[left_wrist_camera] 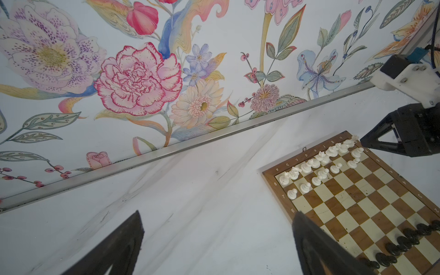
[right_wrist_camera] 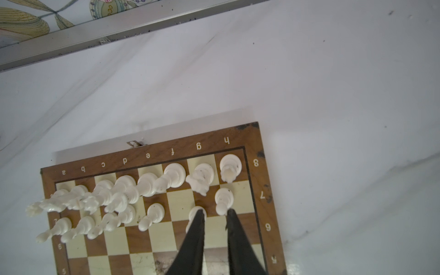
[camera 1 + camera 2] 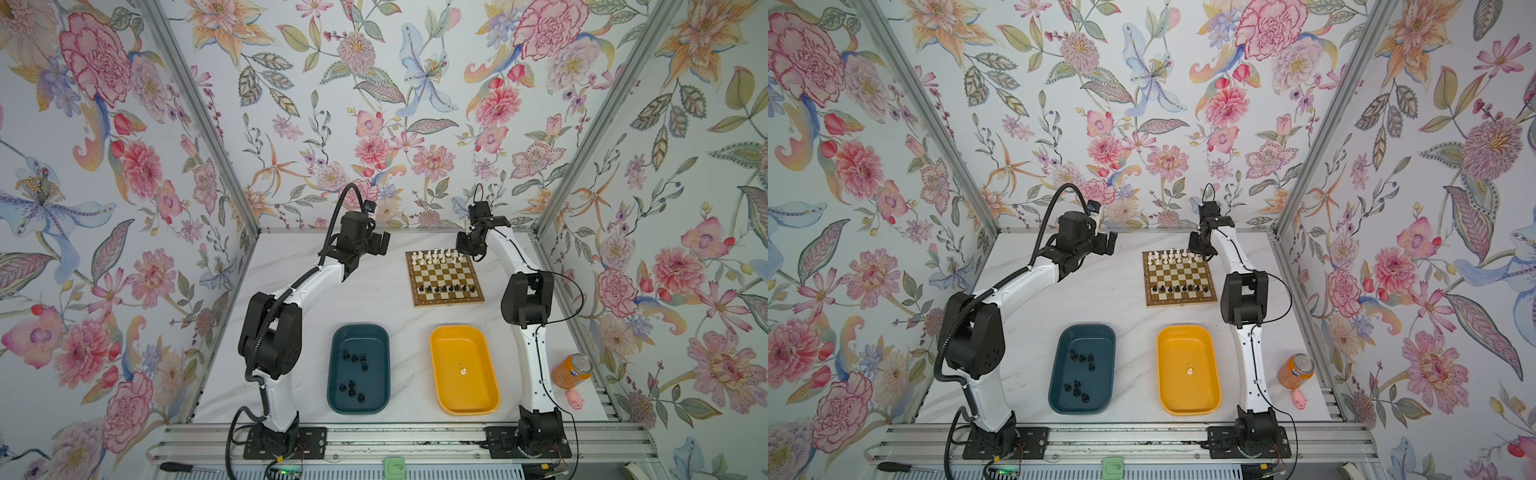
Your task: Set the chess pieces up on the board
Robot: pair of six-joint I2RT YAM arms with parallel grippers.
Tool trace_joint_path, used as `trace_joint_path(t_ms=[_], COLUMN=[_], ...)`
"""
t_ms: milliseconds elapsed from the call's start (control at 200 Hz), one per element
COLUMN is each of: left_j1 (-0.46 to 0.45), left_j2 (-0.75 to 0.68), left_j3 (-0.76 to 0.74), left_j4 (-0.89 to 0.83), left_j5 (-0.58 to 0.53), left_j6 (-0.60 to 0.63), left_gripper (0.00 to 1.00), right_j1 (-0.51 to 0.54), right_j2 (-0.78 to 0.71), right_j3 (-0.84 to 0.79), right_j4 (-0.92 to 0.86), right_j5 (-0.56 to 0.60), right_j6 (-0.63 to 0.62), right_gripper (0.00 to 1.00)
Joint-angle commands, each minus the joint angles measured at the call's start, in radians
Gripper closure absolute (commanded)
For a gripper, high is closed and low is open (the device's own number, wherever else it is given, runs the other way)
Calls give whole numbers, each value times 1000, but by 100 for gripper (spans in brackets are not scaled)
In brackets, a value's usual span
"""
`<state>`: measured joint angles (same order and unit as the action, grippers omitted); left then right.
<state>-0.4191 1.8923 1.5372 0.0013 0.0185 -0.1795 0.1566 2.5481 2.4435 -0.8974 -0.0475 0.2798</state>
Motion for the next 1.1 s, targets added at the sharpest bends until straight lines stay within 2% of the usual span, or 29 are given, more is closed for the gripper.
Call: trace_joint_path(t_ms=[0, 1091], left_j1=[-5, -4], left_j2=[13, 37], left_j3=[32, 71], left_j4=[-15, -41], left_j5=[-13, -15], left_j6=[15, 23], left_gripper=[2, 2], right_j1=[-3, -12], right_j2=[35, 77], right_j3=[-16, 23], right_j4=[-21, -20], right_j5=[1, 4], right_j6=[-3, -1], right_gripper=[80, 81])
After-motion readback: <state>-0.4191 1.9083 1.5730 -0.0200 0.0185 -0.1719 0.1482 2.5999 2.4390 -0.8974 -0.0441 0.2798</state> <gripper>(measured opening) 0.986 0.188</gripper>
